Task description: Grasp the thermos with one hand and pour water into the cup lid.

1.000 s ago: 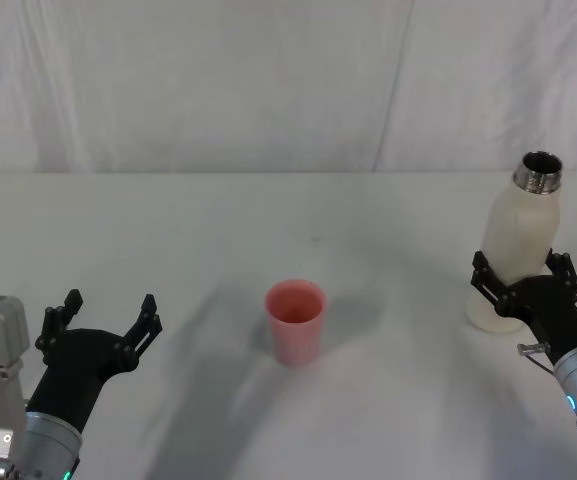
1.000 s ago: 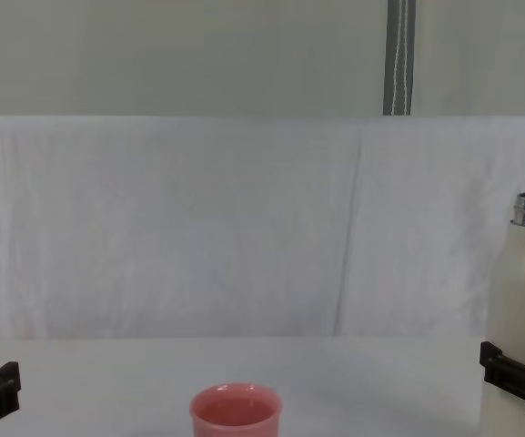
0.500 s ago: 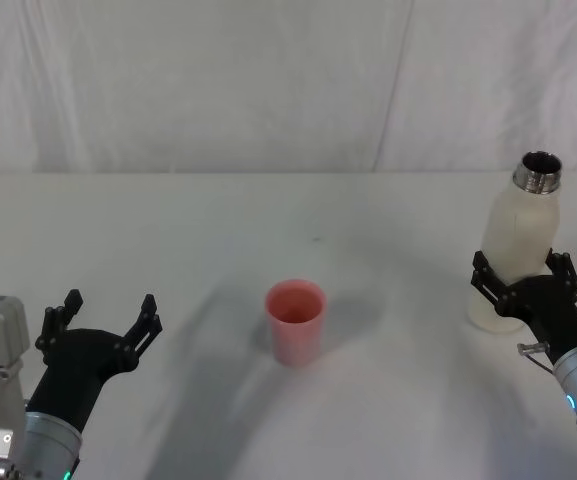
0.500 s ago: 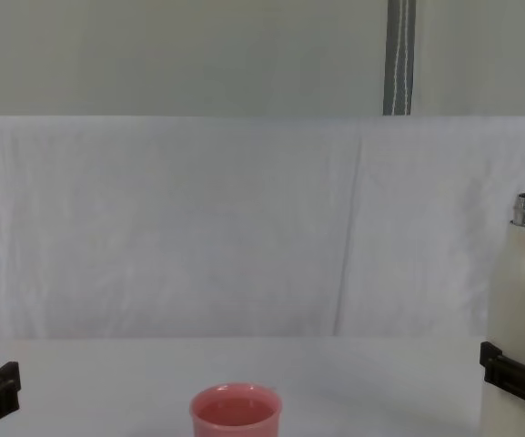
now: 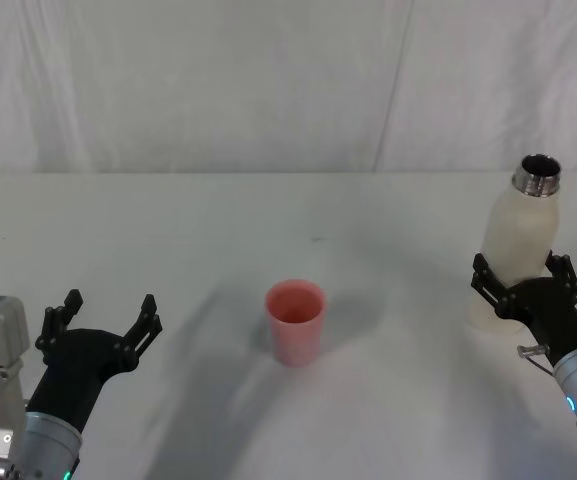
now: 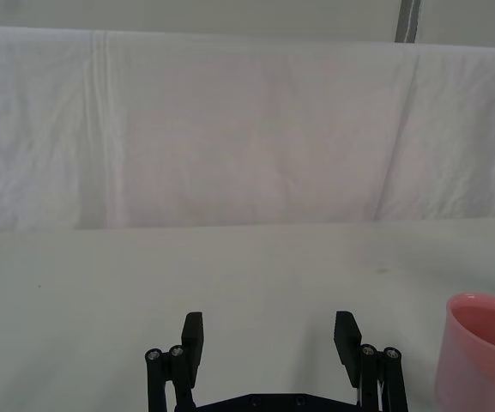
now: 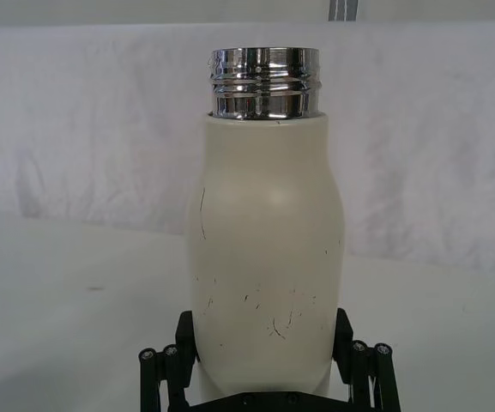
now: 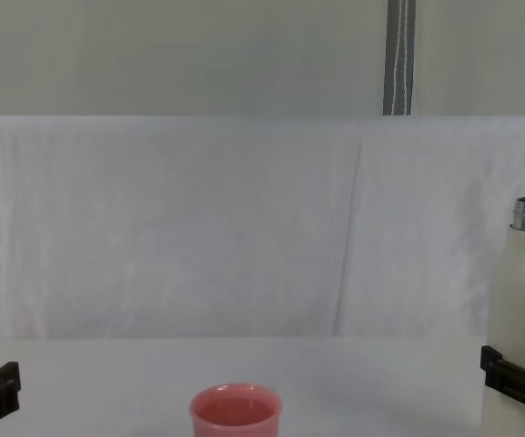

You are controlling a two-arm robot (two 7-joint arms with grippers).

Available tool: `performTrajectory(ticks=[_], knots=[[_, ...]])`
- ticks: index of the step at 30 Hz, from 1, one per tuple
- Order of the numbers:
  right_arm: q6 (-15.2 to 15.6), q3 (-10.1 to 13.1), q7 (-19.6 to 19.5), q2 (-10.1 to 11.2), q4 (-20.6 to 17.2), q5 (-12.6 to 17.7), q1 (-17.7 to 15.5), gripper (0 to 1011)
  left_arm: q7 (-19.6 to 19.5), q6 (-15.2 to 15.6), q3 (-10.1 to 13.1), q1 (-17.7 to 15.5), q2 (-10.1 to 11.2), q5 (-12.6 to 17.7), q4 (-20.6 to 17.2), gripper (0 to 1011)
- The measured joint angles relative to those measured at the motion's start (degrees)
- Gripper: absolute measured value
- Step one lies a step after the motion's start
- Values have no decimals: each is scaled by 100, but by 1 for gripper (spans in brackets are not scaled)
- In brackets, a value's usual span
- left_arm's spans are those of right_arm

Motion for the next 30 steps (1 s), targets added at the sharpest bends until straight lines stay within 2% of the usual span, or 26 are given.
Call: performTrajectory(ticks=[30], knots=[[-2,2,5,0,-7,1,1,951,0,0,0,0,0,0,0,1001]])
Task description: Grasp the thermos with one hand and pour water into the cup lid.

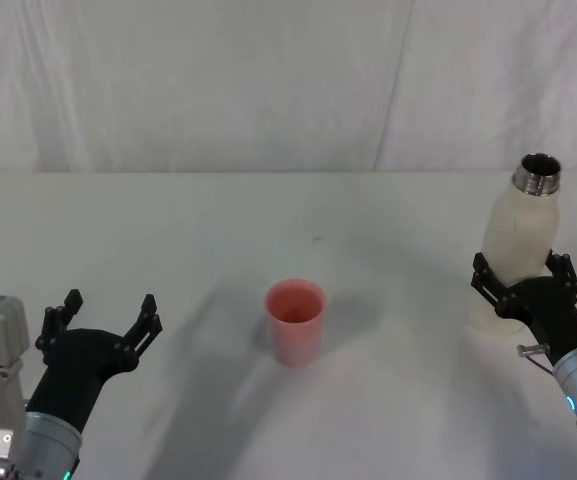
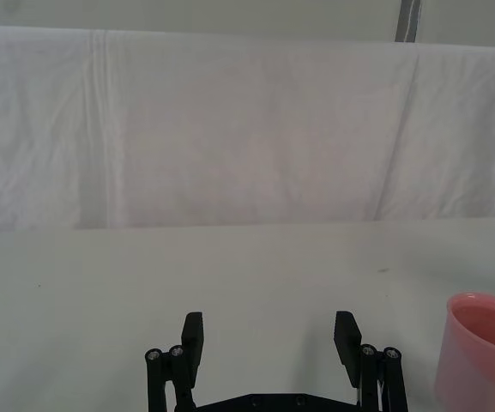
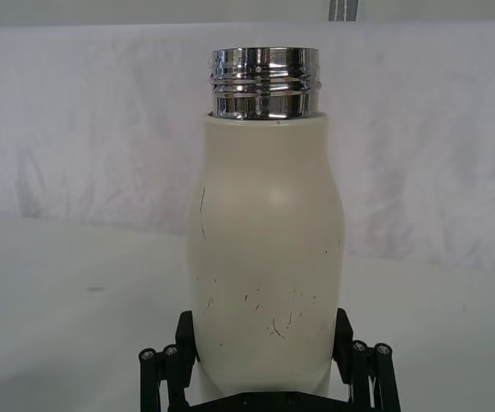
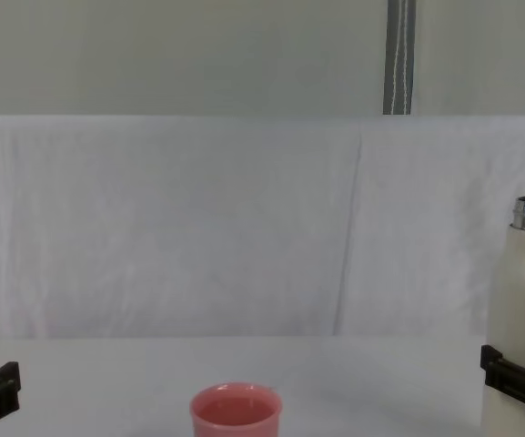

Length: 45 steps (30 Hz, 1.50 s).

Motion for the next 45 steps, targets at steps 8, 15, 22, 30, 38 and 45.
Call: performTrajectory(ticks=[8,15,22,30,38,45], knots=[[-1,1,-1,0,-9,0,1,996,0,0,0,0,0,0,0,1001],[1,0,0,0,-9,0,0,1001,0,0,0,0,0,0,0,1001],[4,0,0,0,-9,0,0,1001,0,0,0,0,0,0,0,1001],[12,20,0,-11,-44,22,-42,1001,0,0,0,0,0,0,0,1001],[12,42,-5,-25,-86,52,-79,1001,0,0,0,0,0,0,0,1001],[5,55,-8,-29,-160,71,-123,1001,0,0,0,0,0,0,0,1001]])
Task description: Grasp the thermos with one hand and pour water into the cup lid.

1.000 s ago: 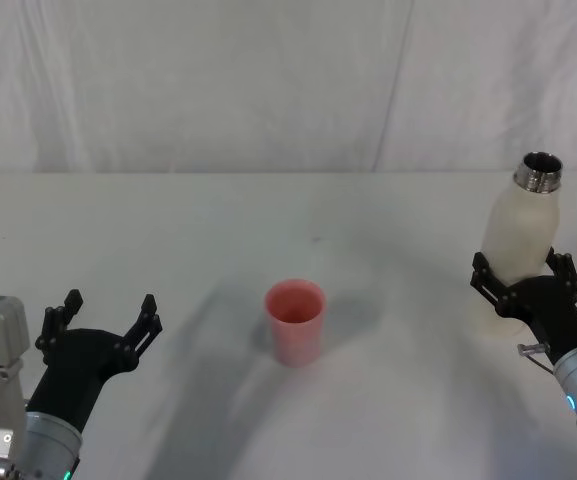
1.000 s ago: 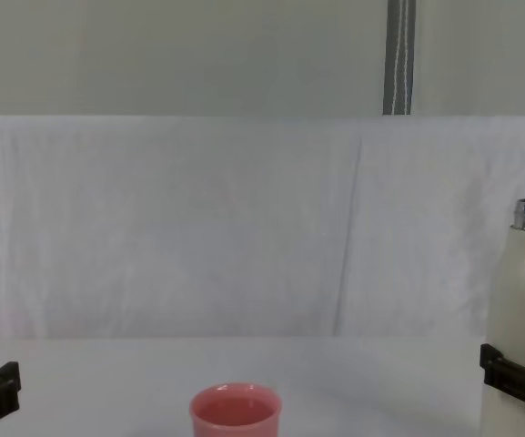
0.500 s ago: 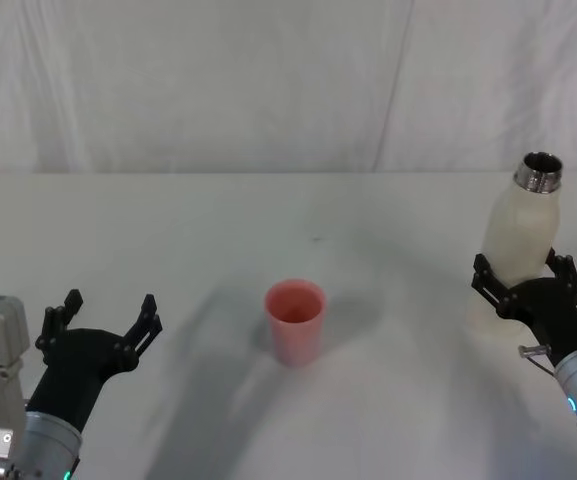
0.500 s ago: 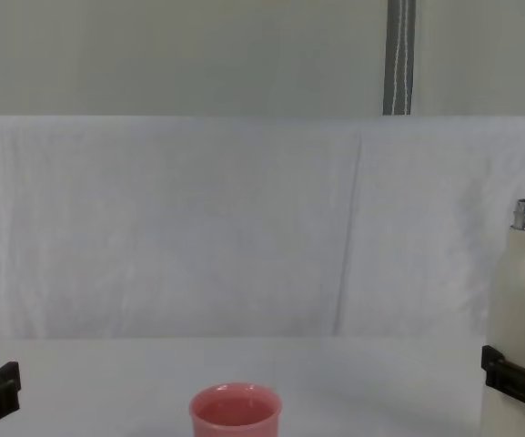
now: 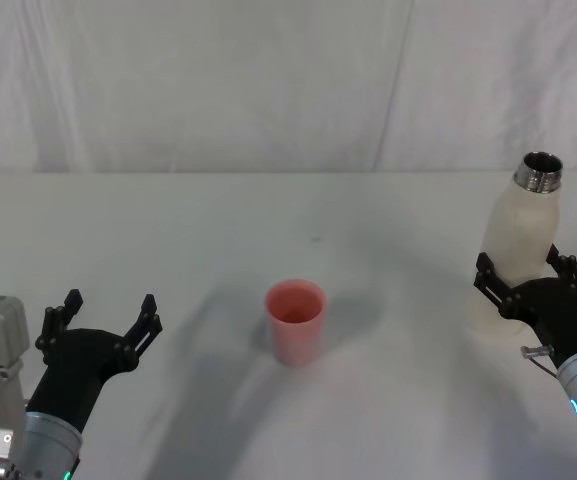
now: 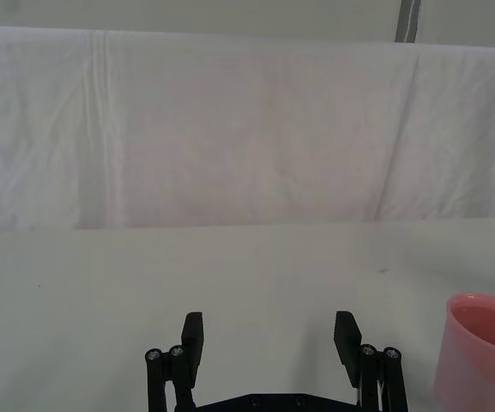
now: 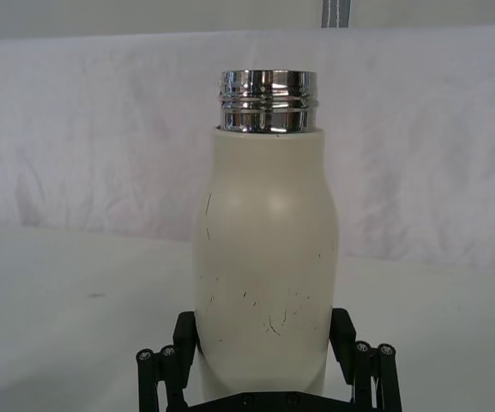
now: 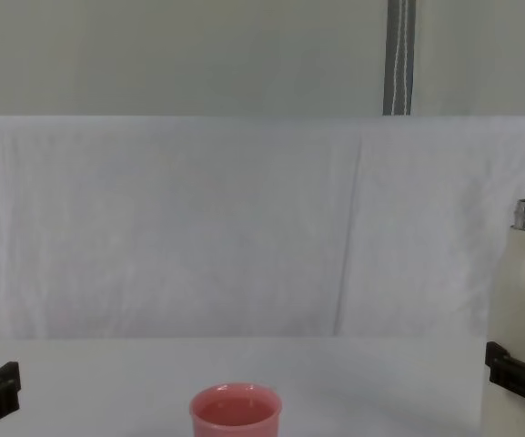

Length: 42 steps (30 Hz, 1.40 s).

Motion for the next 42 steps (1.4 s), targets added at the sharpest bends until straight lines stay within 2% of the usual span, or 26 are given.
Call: performTrajectory(ticks=[42], knots=[[130,1,-15,95,-605,-27,-378,1001,0,0,0,0,0,0,0,1001]])
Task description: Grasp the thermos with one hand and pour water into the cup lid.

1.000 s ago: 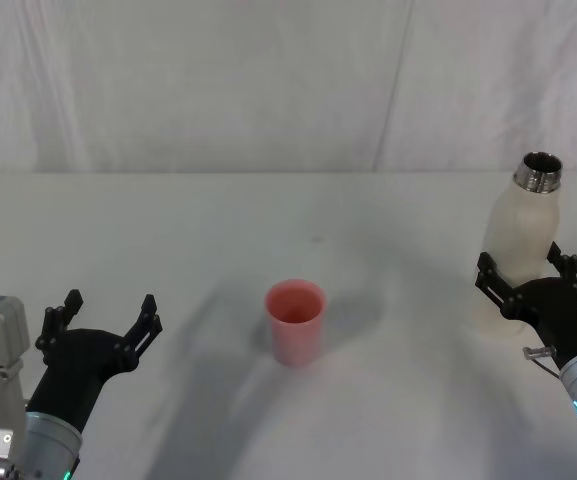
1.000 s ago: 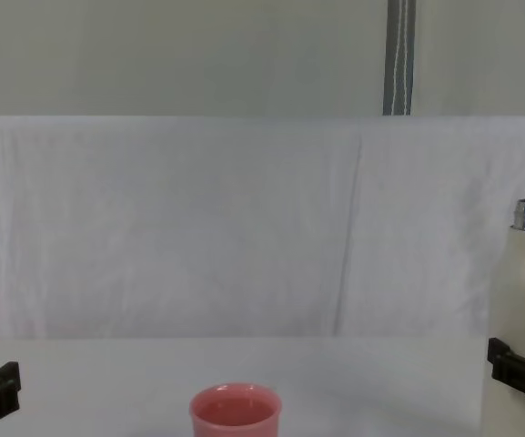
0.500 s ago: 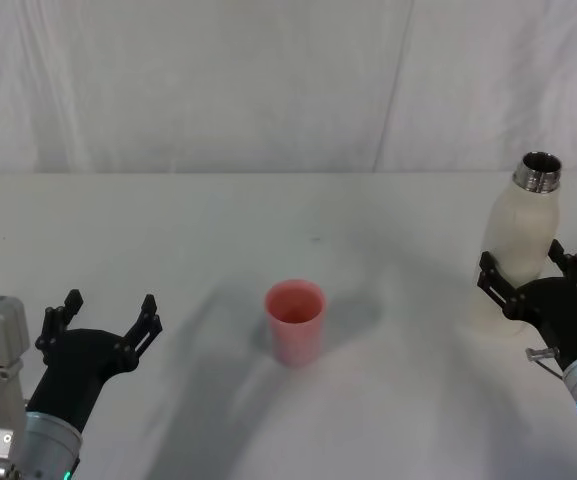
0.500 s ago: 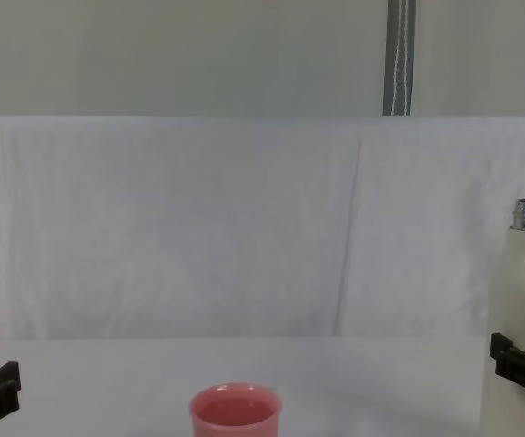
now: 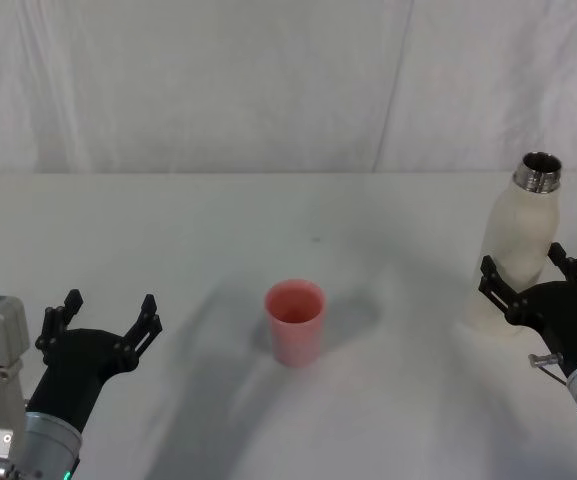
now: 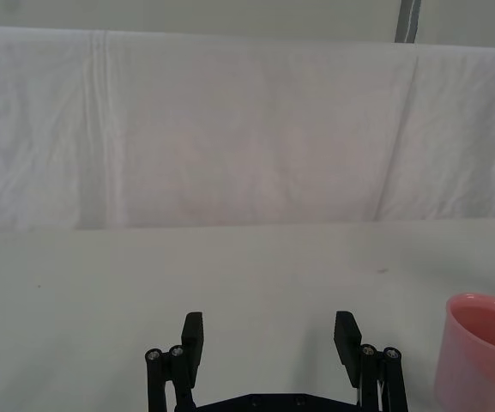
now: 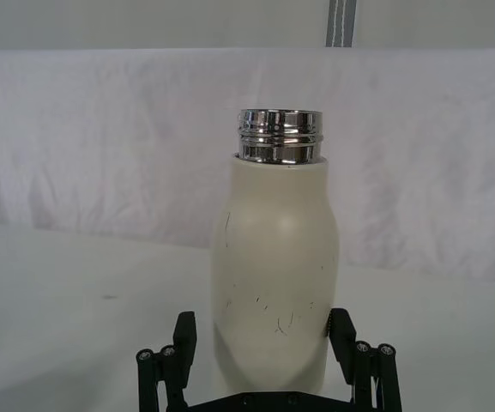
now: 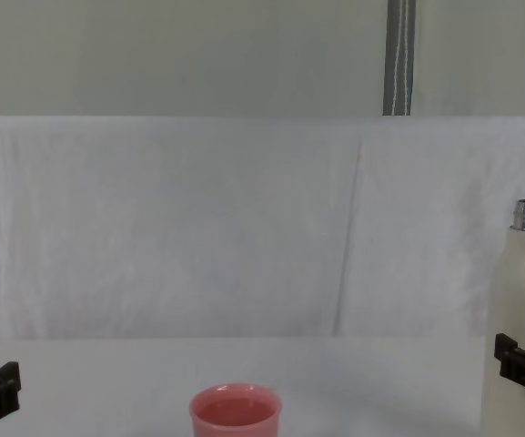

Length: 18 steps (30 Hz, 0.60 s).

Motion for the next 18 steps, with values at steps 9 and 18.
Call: performTrajectory(ticks=[9,18], knots=[[21,3,-1,48,-200,-13,-175,1001,0,0,0,0,0,0,0,1001],[-34,16,74,119,-399,13,-385,1001,0,0,0,0,0,0,0,1001]])
